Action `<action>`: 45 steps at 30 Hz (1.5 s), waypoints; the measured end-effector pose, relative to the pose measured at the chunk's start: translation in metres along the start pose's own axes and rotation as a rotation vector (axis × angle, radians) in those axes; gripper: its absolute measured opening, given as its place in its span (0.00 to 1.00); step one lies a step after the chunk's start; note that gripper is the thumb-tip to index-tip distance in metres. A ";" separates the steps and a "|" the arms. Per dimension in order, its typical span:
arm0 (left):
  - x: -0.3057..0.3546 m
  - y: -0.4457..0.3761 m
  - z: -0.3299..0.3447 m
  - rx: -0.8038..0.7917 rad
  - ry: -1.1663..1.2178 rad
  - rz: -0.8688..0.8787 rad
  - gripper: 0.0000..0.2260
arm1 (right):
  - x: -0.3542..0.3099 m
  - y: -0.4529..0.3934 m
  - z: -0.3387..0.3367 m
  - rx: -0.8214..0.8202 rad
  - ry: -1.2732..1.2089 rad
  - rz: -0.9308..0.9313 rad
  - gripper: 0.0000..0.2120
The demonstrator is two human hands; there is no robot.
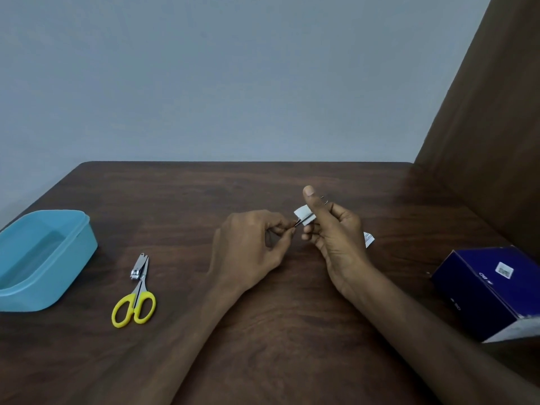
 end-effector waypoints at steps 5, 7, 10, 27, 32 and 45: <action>0.002 0.001 0.001 0.002 -0.052 0.044 0.03 | 0.001 -0.002 -0.002 0.009 -0.001 -0.005 0.14; 0.001 0.001 0.001 0.009 -0.062 0.026 0.03 | 0.002 -0.003 -0.003 0.006 -0.011 -0.002 0.10; 0.001 0.001 0.001 0.025 -0.048 -0.008 0.03 | 0.002 -0.004 -0.003 0.002 -0.019 0.004 0.09; -0.005 -0.003 0.002 0.017 0.046 -0.106 0.04 | -0.007 -0.001 -0.002 -0.110 -0.138 -0.068 0.10; -0.002 -0.001 0.001 -0.006 -0.004 -0.086 0.04 | -0.008 -0.001 -0.002 -0.073 -0.145 -0.010 0.14; -0.003 -0.002 0.001 0.000 -0.040 -0.090 0.04 | -0.004 -0.004 -0.006 -0.101 -0.100 0.022 0.12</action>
Point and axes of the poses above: each hand's wrist, its own y-axis away from the middle knuckle, its own z-axis out of the palm, x = y × z, the point moved 1 cm from there along -y, towards the middle knuckle, and after that the axes turned 1 degree about -x, right-handed, at the moved point
